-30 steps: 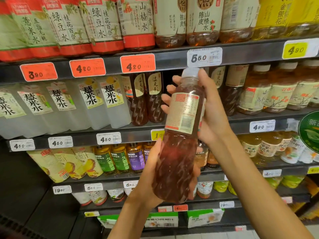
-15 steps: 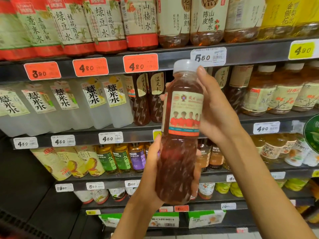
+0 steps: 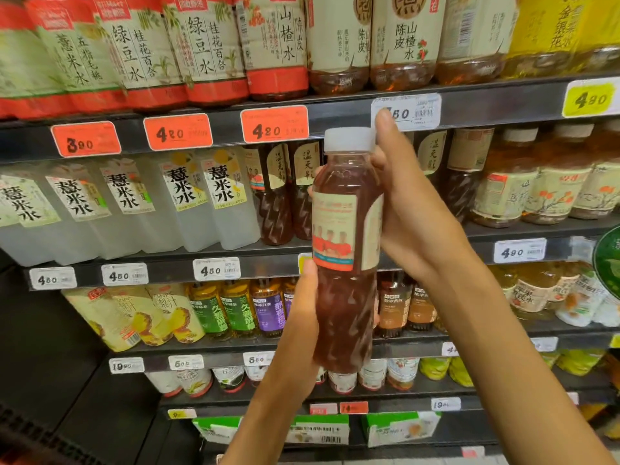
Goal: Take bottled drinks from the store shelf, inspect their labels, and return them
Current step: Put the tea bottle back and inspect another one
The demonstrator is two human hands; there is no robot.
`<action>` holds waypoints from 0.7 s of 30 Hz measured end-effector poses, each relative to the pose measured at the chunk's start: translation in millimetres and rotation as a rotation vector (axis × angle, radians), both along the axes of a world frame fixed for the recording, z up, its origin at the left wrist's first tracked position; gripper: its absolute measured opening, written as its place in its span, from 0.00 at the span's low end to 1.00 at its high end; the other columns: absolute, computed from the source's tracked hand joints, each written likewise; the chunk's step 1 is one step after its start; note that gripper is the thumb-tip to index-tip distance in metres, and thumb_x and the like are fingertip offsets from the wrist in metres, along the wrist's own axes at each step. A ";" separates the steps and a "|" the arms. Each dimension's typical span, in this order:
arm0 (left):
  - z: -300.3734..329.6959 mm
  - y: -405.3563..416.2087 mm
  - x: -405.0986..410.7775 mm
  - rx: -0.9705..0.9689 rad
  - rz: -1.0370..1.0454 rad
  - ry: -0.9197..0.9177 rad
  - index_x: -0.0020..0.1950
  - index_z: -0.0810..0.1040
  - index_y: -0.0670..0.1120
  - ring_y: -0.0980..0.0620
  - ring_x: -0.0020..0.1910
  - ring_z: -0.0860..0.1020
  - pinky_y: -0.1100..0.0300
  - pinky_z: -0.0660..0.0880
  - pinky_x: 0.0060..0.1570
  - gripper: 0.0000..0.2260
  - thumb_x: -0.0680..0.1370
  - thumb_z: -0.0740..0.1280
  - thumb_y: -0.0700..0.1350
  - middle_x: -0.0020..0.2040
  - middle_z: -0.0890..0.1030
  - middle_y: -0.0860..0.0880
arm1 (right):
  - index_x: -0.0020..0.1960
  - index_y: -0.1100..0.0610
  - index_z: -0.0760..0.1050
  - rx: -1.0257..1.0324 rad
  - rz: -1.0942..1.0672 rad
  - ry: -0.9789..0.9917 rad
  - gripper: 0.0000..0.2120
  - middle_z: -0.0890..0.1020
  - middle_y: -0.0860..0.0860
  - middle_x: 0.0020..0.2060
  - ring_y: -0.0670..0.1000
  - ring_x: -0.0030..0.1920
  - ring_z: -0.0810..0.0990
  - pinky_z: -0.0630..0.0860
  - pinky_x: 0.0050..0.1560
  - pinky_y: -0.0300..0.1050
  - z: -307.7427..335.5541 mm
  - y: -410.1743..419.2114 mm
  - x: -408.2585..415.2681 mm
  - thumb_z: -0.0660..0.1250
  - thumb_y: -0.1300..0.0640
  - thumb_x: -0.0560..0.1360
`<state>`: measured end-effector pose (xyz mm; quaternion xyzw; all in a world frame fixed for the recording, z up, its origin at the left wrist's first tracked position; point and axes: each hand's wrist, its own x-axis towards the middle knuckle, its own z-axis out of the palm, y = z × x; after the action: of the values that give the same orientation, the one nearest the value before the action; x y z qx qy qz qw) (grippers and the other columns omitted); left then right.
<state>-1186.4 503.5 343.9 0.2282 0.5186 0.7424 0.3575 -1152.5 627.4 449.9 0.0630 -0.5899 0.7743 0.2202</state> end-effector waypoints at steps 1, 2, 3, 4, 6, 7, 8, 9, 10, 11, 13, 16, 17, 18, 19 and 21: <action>2.1 0.3 1.5 0.041 -0.057 -0.044 0.50 0.84 0.49 0.51 0.40 0.83 0.56 0.79 0.42 0.34 0.66 0.58 0.75 0.42 0.85 0.47 | 0.58 0.59 0.77 -0.035 0.056 -0.004 0.24 0.83 0.53 0.45 0.50 0.49 0.82 0.79 0.52 0.44 2.0 2.2 -0.4 0.59 0.41 0.77; 4.5 -0.9 3.1 0.087 -0.126 -0.088 0.49 0.84 0.46 0.50 0.37 0.82 0.56 0.79 0.40 0.33 0.68 0.58 0.73 0.40 0.84 0.46 | 0.60 0.61 0.75 -0.065 0.105 -0.004 0.25 0.82 0.54 0.45 0.52 0.50 0.81 0.79 0.53 0.46 3.3 4.2 -0.8 0.60 0.42 0.77; 6.0 -1.3 5.1 0.125 -0.210 -0.140 0.50 0.83 0.44 0.50 0.36 0.81 0.56 0.79 0.38 0.33 0.70 0.57 0.71 0.40 0.83 0.45 | 0.60 0.62 0.75 -0.095 0.165 0.000 0.25 0.82 0.55 0.45 0.54 0.49 0.82 0.78 0.53 0.49 3.4 5.2 -1.4 0.61 0.43 0.75; 7.6 -1.3 6.8 0.157 -0.307 -0.200 0.51 0.81 0.41 0.49 0.36 0.81 0.56 0.79 0.38 0.33 0.72 0.58 0.70 0.41 0.82 0.44 | 0.57 0.62 0.75 -0.138 0.244 0.005 0.25 0.82 0.56 0.44 0.55 0.47 0.83 0.79 0.52 0.50 2.8 5.1 -2.1 0.61 0.42 0.74; 6.6 0.1 9.1 0.176 -0.419 -0.246 0.51 0.78 0.38 0.48 0.36 0.81 0.56 0.79 0.38 0.33 0.73 0.57 0.69 0.40 0.82 0.43 | 0.52 0.61 0.75 -0.232 0.383 0.026 0.24 0.82 0.55 0.40 0.54 0.41 0.83 0.80 0.45 0.48 0.9 3.9 -3.8 0.59 0.41 0.71; 3.3 1.4 8.2 0.158 -0.436 -0.243 0.50 0.79 0.38 0.48 0.36 0.81 0.56 0.79 0.38 0.33 0.73 0.56 0.69 0.40 0.82 0.43 | 0.50 0.60 0.75 -0.251 0.392 0.040 0.23 0.82 0.54 0.38 0.53 0.39 0.82 0.80 0.43 0.47 -0.5 3.8 -4.6 0.59 0.41 0.71; 1.6 2.8 7.2 0.125 -0.438 -0.221 0.50 0.80 0.39 0.48 0.37 0.81 0.56 0.79 0.40 0.34 0.73 0.54 0.69 0.40 0.82 0.43 | 0.49 0.60 0.75 -0.250 0.369 0.046 0.21 0.81 0.53 0.37 0.52 0.37 0.81 0.79 0.41 0.45 -1.5 4.1 -5.0 0.59 0.41 0.72; 0.6 2.6 5.3 0.078 -0.409 -0.185 0.51 0.81 0.40 0.47 0.39 0.81 0.56 0.79 0.42 0.35 0.74 0.52 0.69 0.42 0.83 0.42 | 0.48 0.60 0.75 -0.236 0.333 0.044 0.20 0.81 0.53 0.36 0.51 0.37 0.80 0.79 0.41 0.45 -2.9 5.3 -5.1 0.60 0.42 0.74; 0.1 2.3 2.6 0.032 -0.344 -0.144 0.55 0.81 0.41 0.46 0.43 0.82 0.55 0.79 0.45 0.35 0.74 0.51 0.69 0.45 0.83 0.42 | 0.47 0.59 0.76 -0.203 0.275 0.031 0.20 0.81 0.53 0.36 0.52 0.37 0.80 0.79 0.41 0.45 -3.9 6.3 -4.7 0.60 0.42 0.75; -0.4 1.7 -0.7 -0.003 -0.260 -0.094 0.60 0.79 0.44 0.46 0.48 0.82 0.55 0.78 0.48 0.34 0.74 0.51 0.69 0.49 0.84 0.42 | 0.47 0.59 0.77 -0.147 0.192 0.016 0.19 0.82 0.53 0.37 0.52 0.37 0.81 0.79 0.42 0.46 -4.8 7.9 -4.4 0.61 0.42 0.75; 0.7 1.1 -3.7 -0.069 -0.137 0.029 0.67 0.73 0.50 0.45 0.55 0.81 0.54 0.78 0.54 0.36 0.70 0.55 0.73 0.56 0.83 0.43 | 0.45 0.57 0.79 -0.032 0.016 -0.006 0.18 0.83 0.54 0.38 0.52 0.39 0.82 0.80 0.44 0.46 -7.5 10.7 -5.1 0.63 0.42 0.74; -2.5 6.7 -3.5 -0.171 -0.025 0.055 0.67 0.72 0.51 0.44 0.56 0.80 0.45 0.74 0.61 0.42 0.59 0.64 0.74 0.56 0.82 0.44 | 0.47 0.56 0.79 -0.048 -0.081 -0.075 0.18 0.84 0.54 0.39 0.52 0.40 0.83 0.81 0.44 0.45 -12.7 13.4 -9.9 0.65 0.41 0.74; -4.4 8.8 -2.9 -0.175 0.006 0.038 0.66 0.73 0.49 0.44 0.53 0.81 0.44 0.75 0.60 0.43 0.58 0.65 0.74 0.55 0.82 0.42 | 0.48 0.56 0.78 -0.071 -0.088 -0.107 0.18 0.84 0.54 0.40 0.53 0.41 0.83 0.81 0.44 0.46 -14.5 14.7 -12.0 0.65 0.41 0.74; -6.1 11.7 -2.6 -0.169 0.035 0.025 0.64 0.74 0.47 0.44 0.49 0.82 0.45 0.77 0.56 0.44 0.57 0.66 0.74 0.52 0.83 0.41 | 0.48 0.55 0.77 -0.077 -0.102 -0.135 0.17 0.83 0.55 0.41 0.53 0.42 0.82 0.80 0.45 0.46 -16.4 15.9 -14.3 0.65 0.41 0.75; -7.2 14.3 -2.6 -0.160 0.066 0.017 0.62 0.75 0.45 0.44 0.44 0.82 0.48 0.79 0.50 0.44 0.57 0.67 0.75 0.48 0.84 0.40 | 0.47 0.55 0.77 -0.066 -0.126 -0.156 0.15 0.81 0.55 0.41 0.52 0.41 0.82 0.80 0.45 0.45 -19.4 17.0 -16.5 0.64 0.42 0.76; -7.1 21.0 -3.5 -0.154 0.134 0.030 0.59 0.78 0.44 0.47 0.39 0.83 0.54 0.79 0.41 0.43 0.57 0.66 0.75 0.43 0.85 0.43 | 0.50 0.53 0.76 -0.015 -0.199 -0.201 0.12 0.82 0.52 0.44 0.49 0.39 0.83 0.80 0.42 0.42 -28.5 18.9 -20.8 0.65 0.45 0.76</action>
<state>-1189.9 524.5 336.8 0.1762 0.5935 0.7190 0.3158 -1173.4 646.3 421.3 -0.0751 -0.6065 0.7554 0.2363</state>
